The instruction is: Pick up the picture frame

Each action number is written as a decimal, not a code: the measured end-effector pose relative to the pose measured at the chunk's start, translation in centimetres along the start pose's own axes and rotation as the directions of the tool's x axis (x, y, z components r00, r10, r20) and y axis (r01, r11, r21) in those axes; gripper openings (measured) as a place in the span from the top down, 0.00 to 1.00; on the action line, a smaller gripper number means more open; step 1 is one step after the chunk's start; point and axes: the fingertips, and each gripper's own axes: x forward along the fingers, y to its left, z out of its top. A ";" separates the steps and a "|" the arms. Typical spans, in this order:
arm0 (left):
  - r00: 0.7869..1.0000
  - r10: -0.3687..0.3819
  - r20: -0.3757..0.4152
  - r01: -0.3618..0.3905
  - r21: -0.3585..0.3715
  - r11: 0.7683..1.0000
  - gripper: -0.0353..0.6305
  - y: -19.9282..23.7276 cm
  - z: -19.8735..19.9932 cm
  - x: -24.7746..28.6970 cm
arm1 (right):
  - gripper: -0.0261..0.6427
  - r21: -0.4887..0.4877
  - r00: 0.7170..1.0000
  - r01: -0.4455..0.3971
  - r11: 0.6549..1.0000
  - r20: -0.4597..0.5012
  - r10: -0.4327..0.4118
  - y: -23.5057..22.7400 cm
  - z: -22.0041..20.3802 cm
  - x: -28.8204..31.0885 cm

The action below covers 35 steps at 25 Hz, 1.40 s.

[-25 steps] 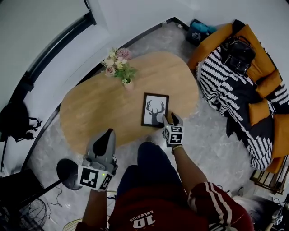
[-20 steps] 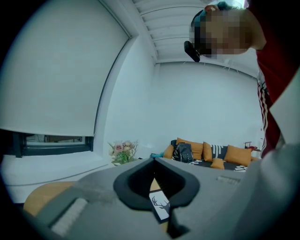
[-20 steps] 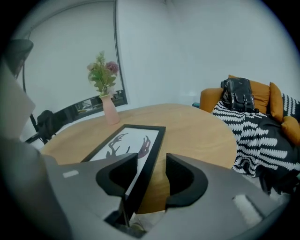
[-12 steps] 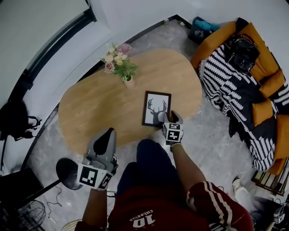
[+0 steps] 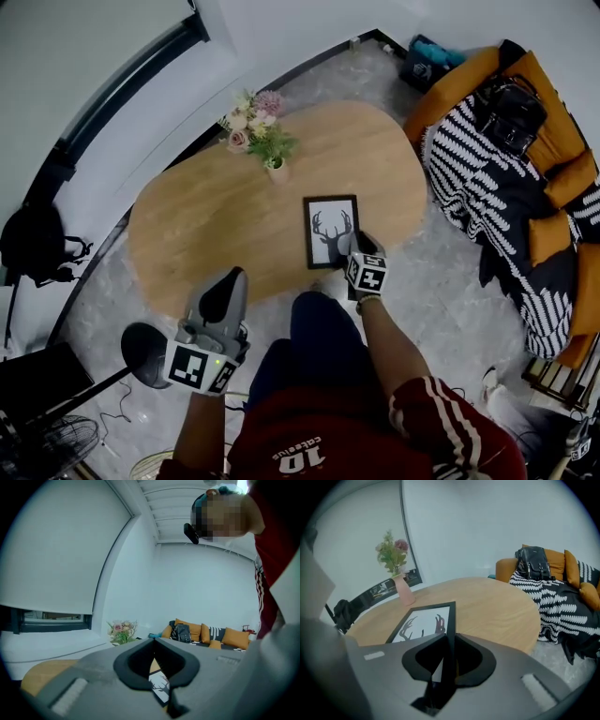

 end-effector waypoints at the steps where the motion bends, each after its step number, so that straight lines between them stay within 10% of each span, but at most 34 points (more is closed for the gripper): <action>1: 1.000 0.001 -0.001 -0.001 0.000 1.000 0.94 0.1 0.0 0.0 | 0.86 -0.007 1.000 -0.007 1.000 0.000 0.007 0.1 0.0 0.0; 24: 0.998 0.050 0.027 -0.050 0.005 0.999 0.94 -3.2 13.7 -6.3 | 0.87 -0.165 0.983 -0.119 0.979 0.118 0.140 6.8 15.1 -17.7; 35: 0.988 0.124 0.096 -0.130 0.058 0.990 0.94 -4.6 20.9 -13.3 | 0.87 -0.273 0.924 -0.192 0.943 0.275 0.267 12.2 25.2 -29.7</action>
